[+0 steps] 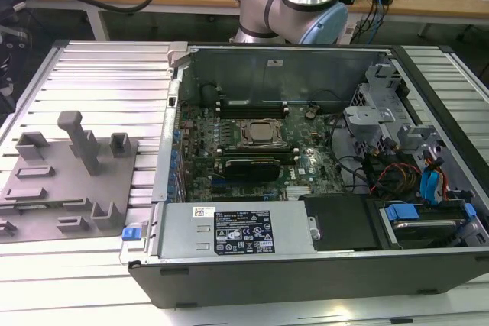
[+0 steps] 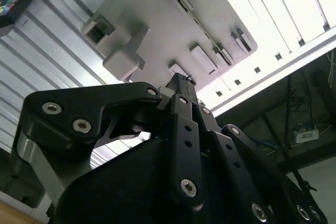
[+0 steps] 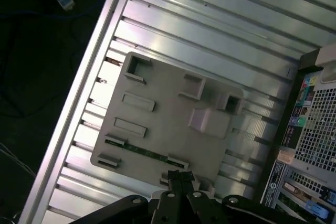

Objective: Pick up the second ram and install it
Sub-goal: 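Pick up the second ram and move it above second insertion slot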

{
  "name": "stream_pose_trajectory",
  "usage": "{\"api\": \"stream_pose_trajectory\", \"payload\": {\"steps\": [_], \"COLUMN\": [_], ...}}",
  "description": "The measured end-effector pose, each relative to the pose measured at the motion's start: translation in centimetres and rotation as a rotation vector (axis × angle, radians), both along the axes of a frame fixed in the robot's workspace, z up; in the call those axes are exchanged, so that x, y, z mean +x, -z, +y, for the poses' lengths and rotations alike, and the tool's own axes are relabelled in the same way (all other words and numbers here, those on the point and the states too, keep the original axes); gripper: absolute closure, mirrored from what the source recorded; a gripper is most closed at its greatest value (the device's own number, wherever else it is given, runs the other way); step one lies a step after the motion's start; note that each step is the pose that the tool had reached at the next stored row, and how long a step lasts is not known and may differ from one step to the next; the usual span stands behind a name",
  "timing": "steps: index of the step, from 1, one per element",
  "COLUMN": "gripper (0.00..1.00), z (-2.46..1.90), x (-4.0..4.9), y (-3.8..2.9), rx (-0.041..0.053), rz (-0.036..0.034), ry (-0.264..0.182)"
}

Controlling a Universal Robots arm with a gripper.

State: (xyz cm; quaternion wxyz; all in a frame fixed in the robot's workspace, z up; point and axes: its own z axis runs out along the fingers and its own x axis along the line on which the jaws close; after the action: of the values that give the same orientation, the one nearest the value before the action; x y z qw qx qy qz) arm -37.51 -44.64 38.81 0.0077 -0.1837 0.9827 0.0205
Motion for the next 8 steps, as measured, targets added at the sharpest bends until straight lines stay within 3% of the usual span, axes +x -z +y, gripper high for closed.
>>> {"api": "stream_pose_trajectory", "payload": {"steps": [8], "gripper": [0.89], "z": [0.0], "x": [0.0], "y": [0.0], "rx": [-0.0004], "rz": [0.0], "ry": [-0.075]}}
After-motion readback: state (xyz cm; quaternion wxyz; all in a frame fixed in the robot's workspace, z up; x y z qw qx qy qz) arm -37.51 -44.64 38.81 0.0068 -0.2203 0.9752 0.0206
